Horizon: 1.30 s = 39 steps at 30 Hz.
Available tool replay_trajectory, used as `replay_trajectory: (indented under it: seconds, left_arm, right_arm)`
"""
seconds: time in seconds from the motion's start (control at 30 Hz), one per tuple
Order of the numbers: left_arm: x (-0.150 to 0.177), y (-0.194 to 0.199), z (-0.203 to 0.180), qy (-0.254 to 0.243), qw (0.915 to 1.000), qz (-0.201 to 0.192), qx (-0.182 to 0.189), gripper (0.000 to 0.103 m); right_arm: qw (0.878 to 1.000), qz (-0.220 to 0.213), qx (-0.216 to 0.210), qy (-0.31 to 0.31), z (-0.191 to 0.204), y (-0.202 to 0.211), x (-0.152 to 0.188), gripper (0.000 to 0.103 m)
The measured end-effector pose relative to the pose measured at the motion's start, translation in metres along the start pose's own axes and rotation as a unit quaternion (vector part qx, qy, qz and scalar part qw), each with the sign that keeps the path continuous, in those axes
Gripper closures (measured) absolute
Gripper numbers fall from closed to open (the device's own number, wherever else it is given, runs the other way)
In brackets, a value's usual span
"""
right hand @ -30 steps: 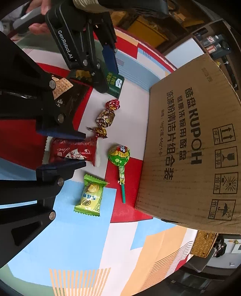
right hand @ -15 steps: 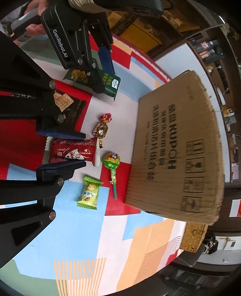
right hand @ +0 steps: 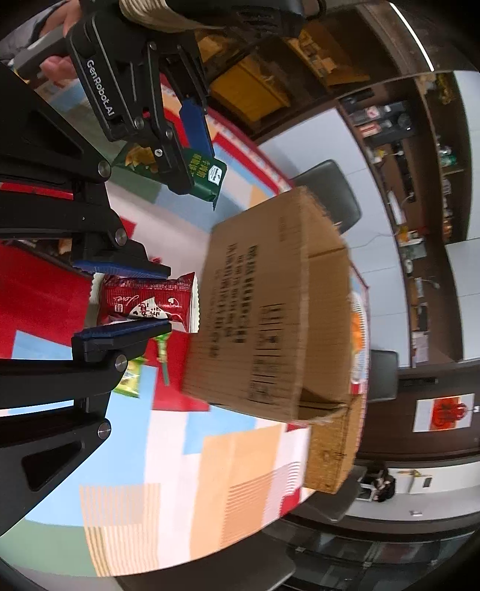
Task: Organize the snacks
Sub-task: 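Carry both snacks into the box and open both tools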
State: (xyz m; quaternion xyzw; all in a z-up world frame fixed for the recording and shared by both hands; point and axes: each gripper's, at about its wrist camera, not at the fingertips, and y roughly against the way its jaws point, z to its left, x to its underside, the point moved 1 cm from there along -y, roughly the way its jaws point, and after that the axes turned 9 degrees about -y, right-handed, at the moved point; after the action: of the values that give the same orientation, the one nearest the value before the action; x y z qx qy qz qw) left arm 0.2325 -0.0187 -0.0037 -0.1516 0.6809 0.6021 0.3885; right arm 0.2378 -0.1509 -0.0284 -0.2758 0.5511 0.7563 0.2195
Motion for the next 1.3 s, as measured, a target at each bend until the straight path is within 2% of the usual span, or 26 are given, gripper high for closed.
replay_trajectory:
  seconds: [0.37, 0.77, 0.97, 1.3]
  left_arm:
    - [-0.038, 0.036, 0.000, -0.013, 0.9973, -0.071, -0.006, 0.059]
    - [-0.083, 0.047, 0.008, -0.022, 0.9924, -0.119, -0.019, 0.059]
    - [-0.106, 0.037, 0.017, -0.021, 0.9920, -0.123, -0.017, 0.059]
    - [-0.132, -0.001, 0.030, -0.018, 0.9944, -0.102, -0.020, 0.059]
  right_arm:
    - [0.997, -0.072, -0.014, 0.006, 0.006, 0.037, -0.033, 0.080]
    - [0.991, -0.129, -0.022, 0.009, 0.010, 0.057, -0.076, 0.080]
    - [0.990, -0.141, -0.021, 0.011, 0.010, 0.055, -0.098, 0.080]
    - [0.992, -0.124, -0.011, 0.007, 0.001, 0.027, -0.132, 0.080]
